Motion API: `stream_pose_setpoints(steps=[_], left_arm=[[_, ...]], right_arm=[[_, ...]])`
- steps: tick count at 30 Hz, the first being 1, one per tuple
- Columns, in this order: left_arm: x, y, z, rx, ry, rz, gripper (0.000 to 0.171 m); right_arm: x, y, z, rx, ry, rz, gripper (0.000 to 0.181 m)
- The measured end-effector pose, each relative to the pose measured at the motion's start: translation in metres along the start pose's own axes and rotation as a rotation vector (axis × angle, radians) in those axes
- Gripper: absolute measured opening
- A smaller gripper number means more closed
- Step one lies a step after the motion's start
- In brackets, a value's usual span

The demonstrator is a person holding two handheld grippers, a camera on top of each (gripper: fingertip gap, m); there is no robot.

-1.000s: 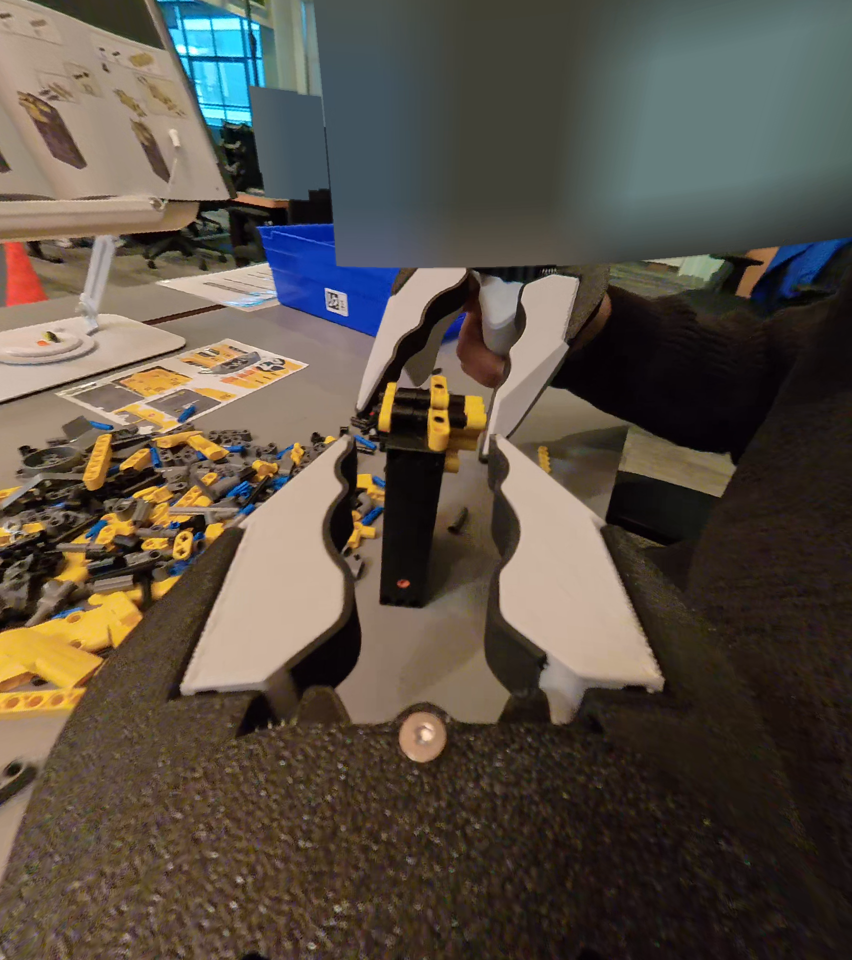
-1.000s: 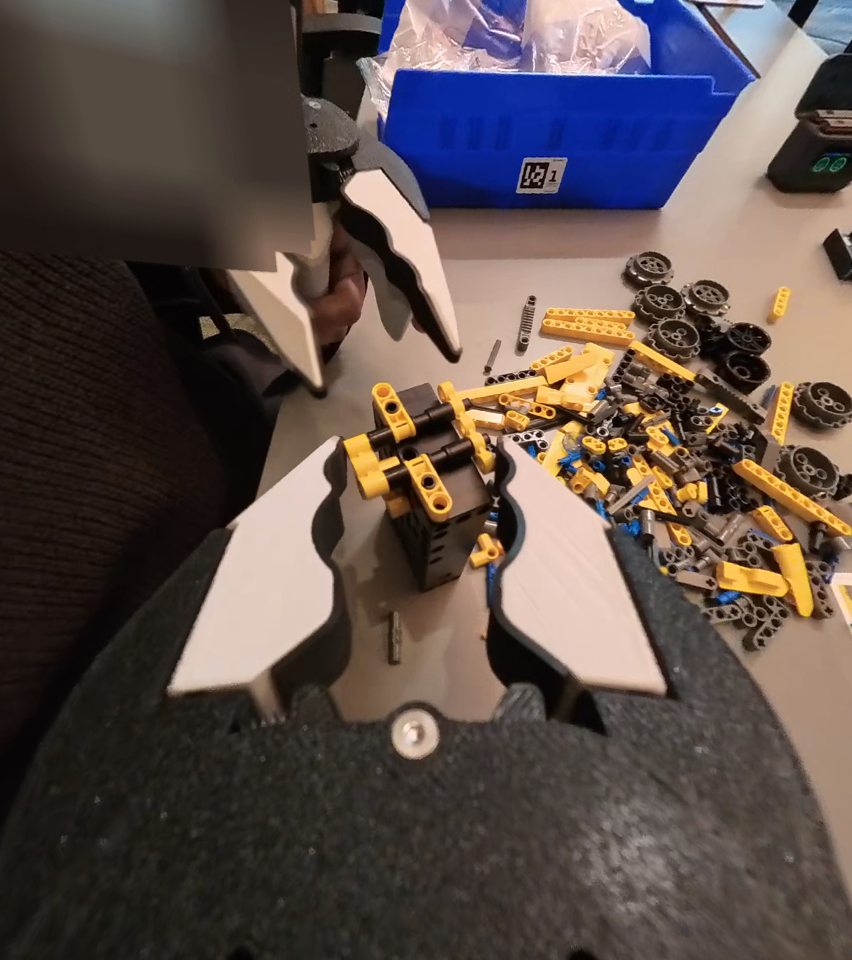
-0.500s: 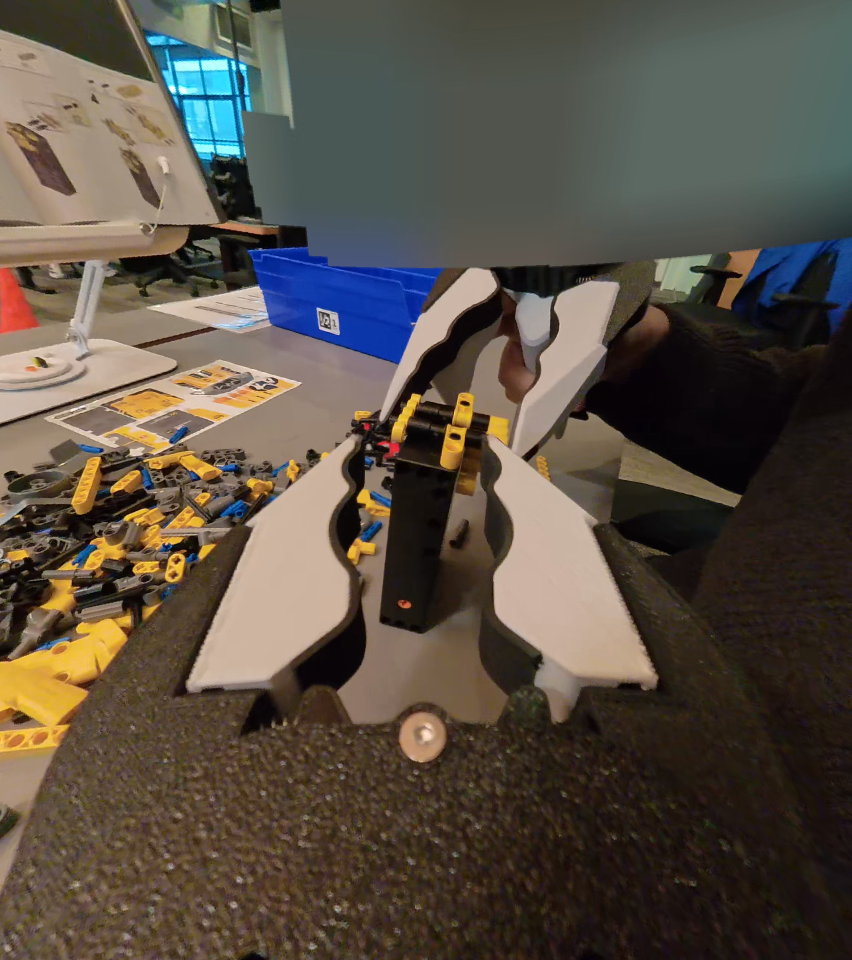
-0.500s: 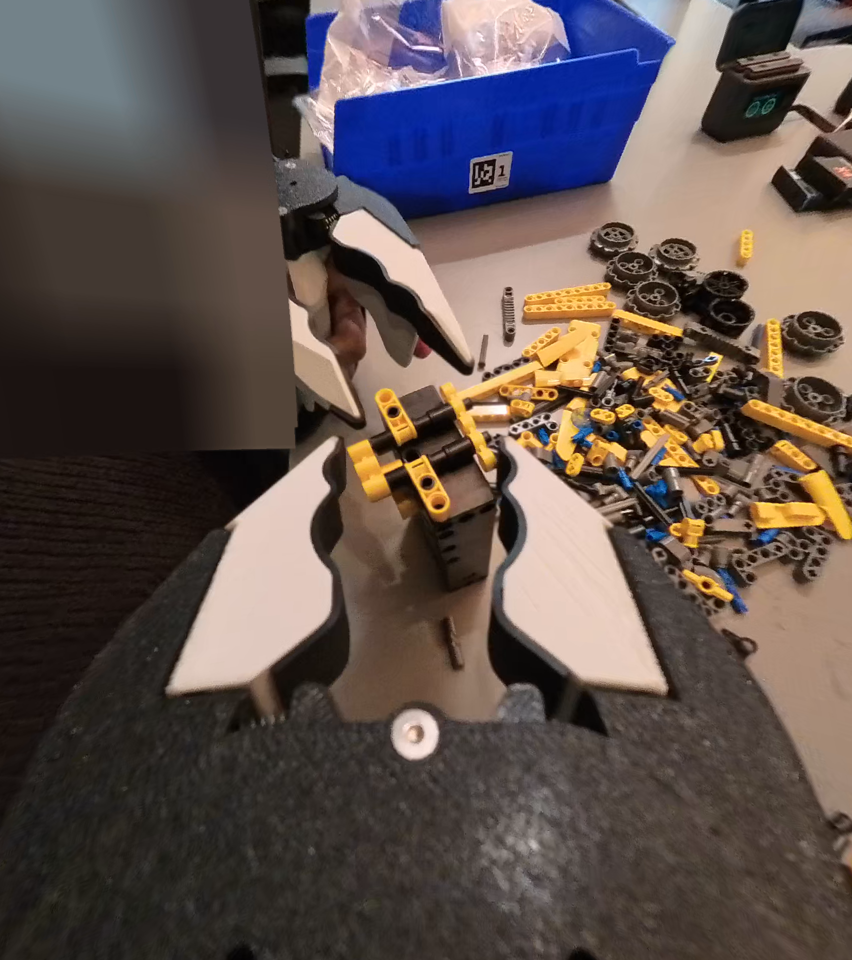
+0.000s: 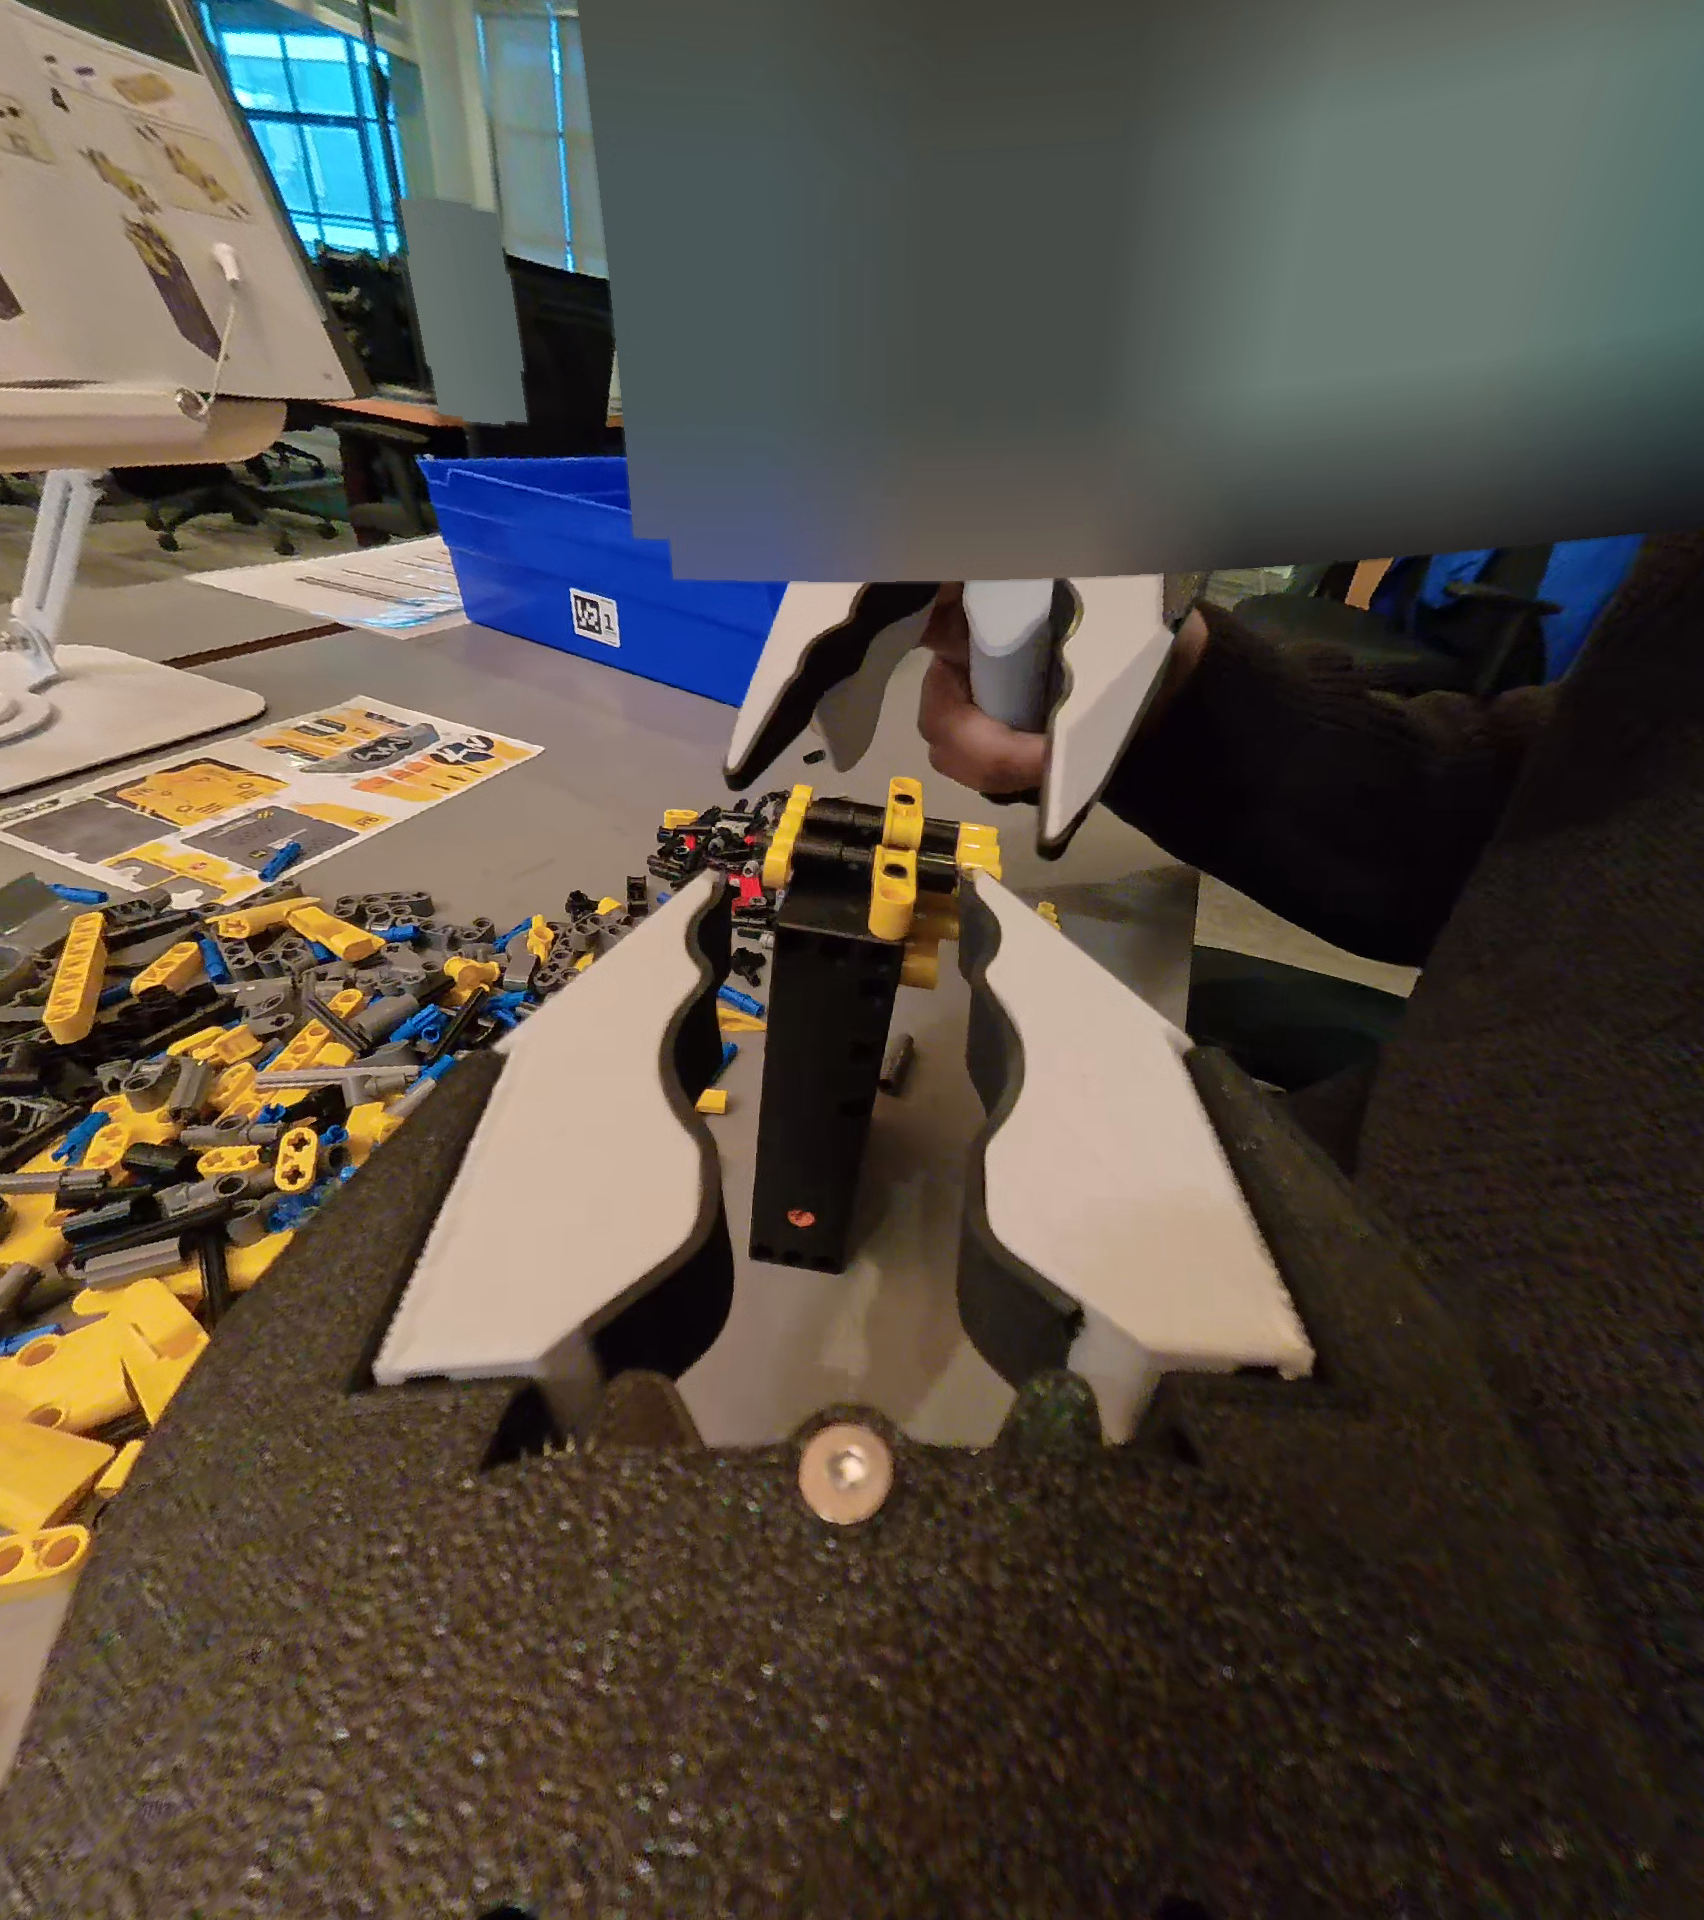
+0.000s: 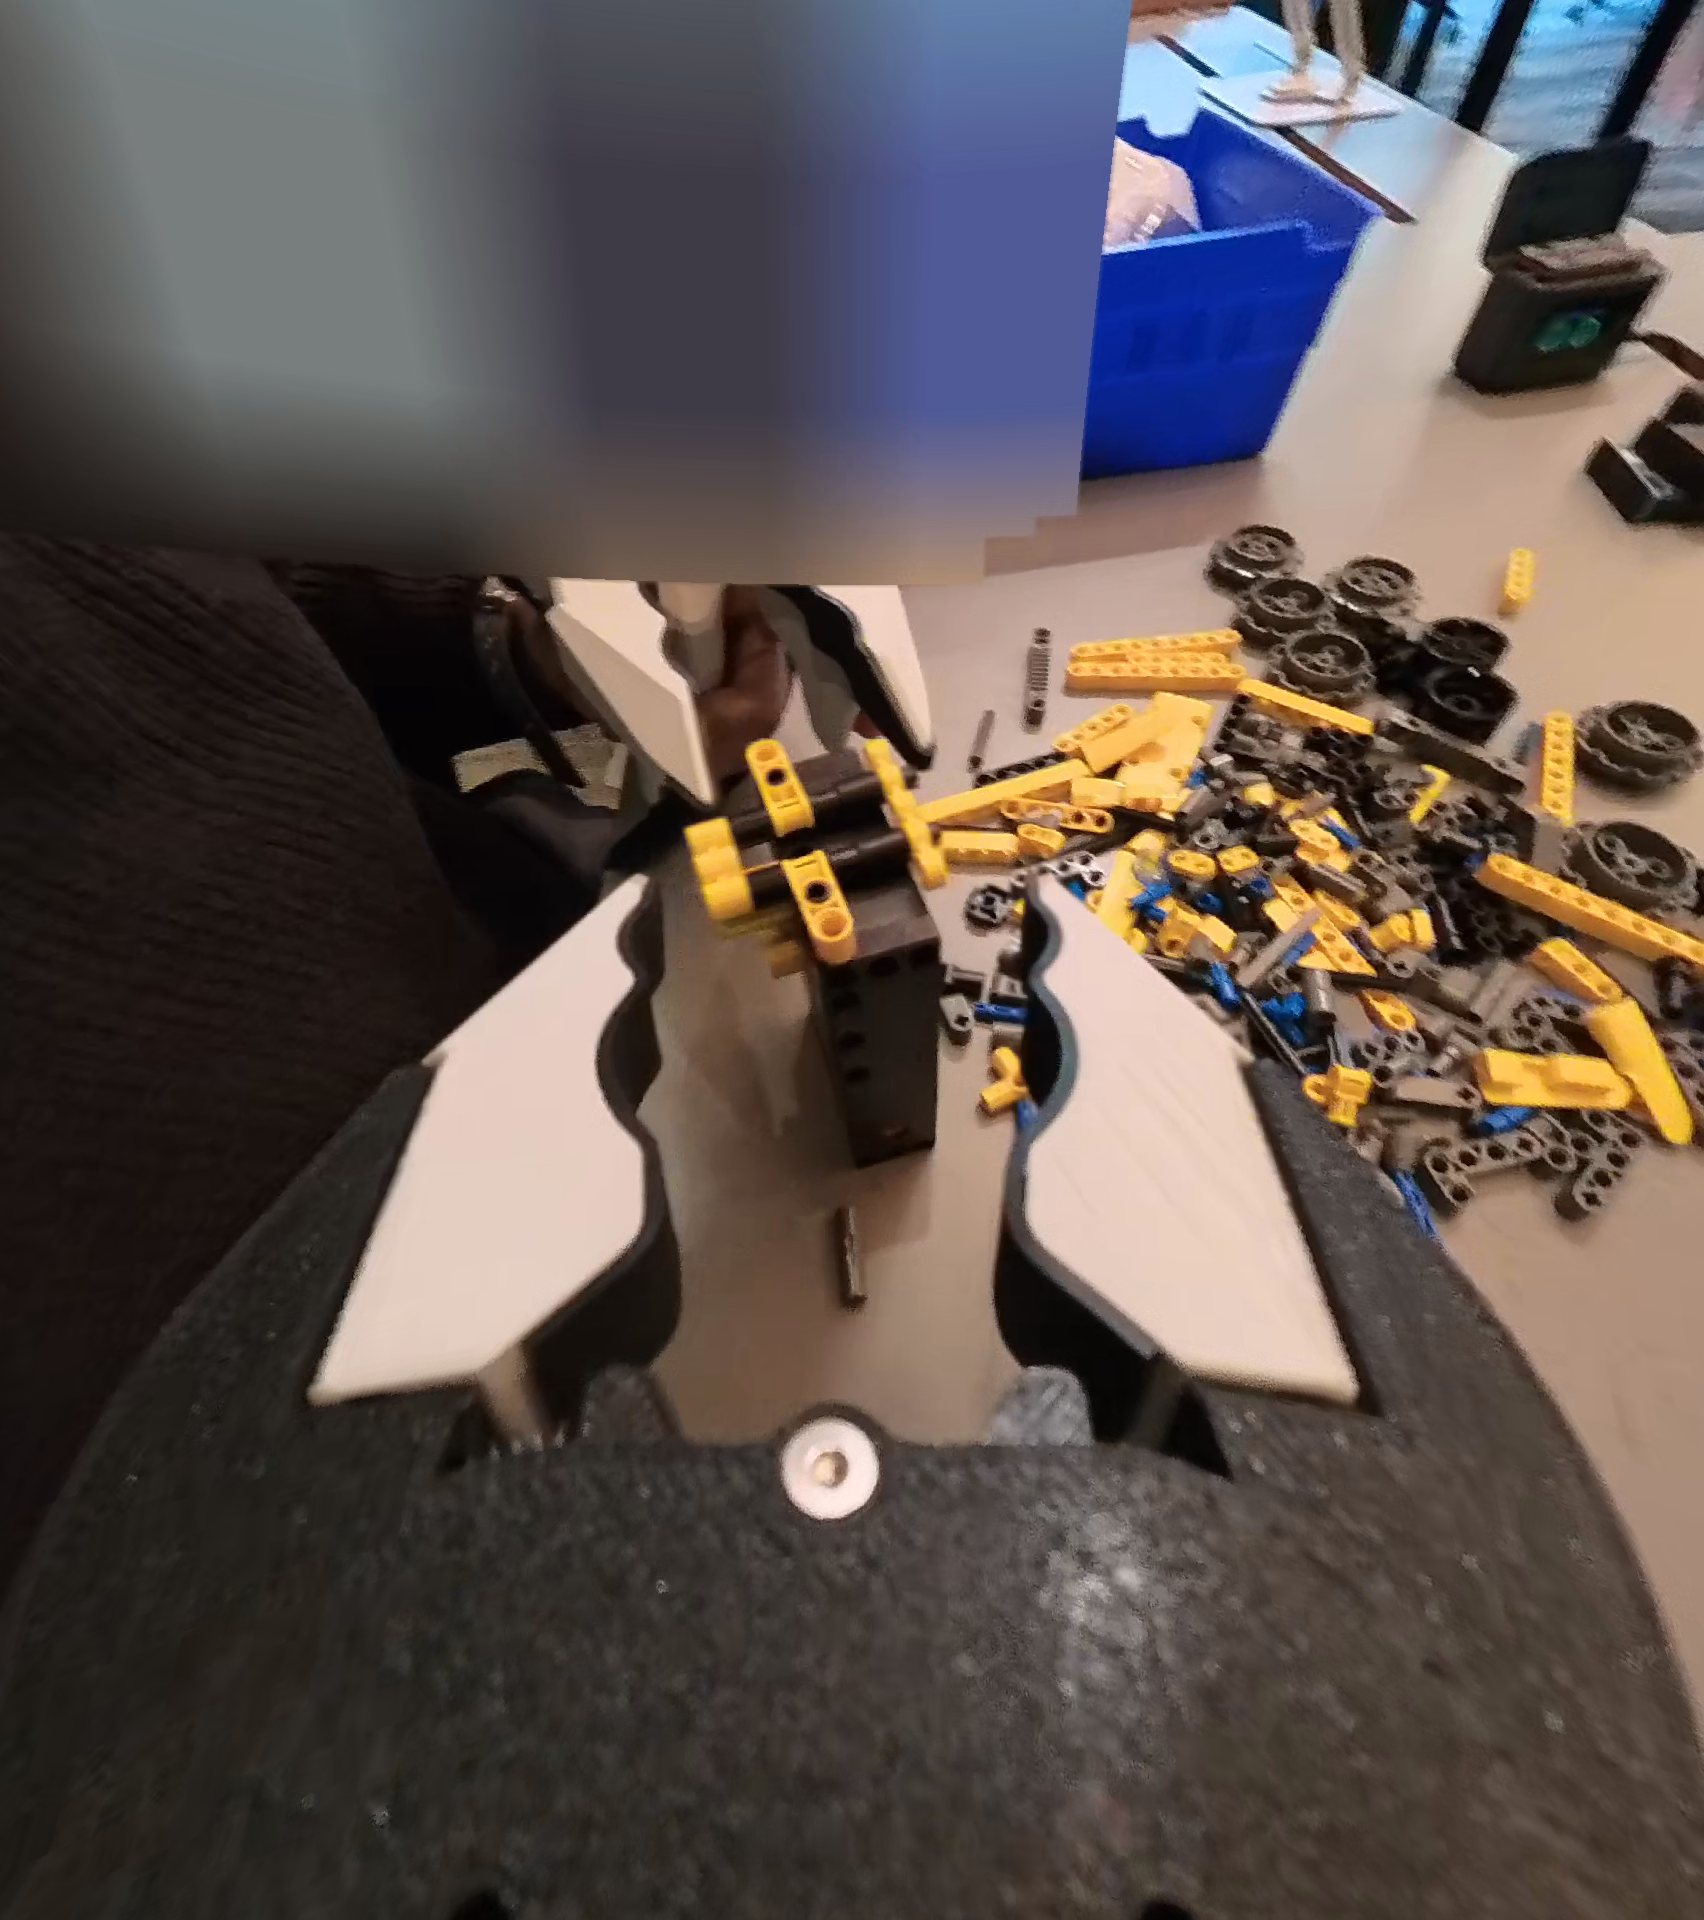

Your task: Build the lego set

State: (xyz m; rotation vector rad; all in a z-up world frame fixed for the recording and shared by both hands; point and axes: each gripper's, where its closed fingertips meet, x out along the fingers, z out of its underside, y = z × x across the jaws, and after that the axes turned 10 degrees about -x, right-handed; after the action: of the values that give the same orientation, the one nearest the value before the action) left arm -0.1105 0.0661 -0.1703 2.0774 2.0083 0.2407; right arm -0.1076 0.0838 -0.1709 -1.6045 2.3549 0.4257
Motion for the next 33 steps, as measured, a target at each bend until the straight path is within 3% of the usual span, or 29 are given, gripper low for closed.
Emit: stream_pose_setpoints(steps=[8, 16, 33], left_arm=[[0.0000, 0.0074, 0.0030, 0.049, -0.015, 0.009, 0.047], [0.0073, 0.0032, 0.0031, 0.126, -0.025, -0.066, 0.048], [0.0045, 0.0060, 0.0036, 0.138, -0.030, -0.045, 0.045]], right_arm=[[0.0028, -0.0081, 0.0032, -0.104, 0.017, -0.083, 0.067], [0.0044, -0.0010, 0.0020, -0.144, 0.030, -0.052, 0.046], [0.0057, -0.0049, 0.0004, -0.165, 0.055, -0.070, 0.045]])
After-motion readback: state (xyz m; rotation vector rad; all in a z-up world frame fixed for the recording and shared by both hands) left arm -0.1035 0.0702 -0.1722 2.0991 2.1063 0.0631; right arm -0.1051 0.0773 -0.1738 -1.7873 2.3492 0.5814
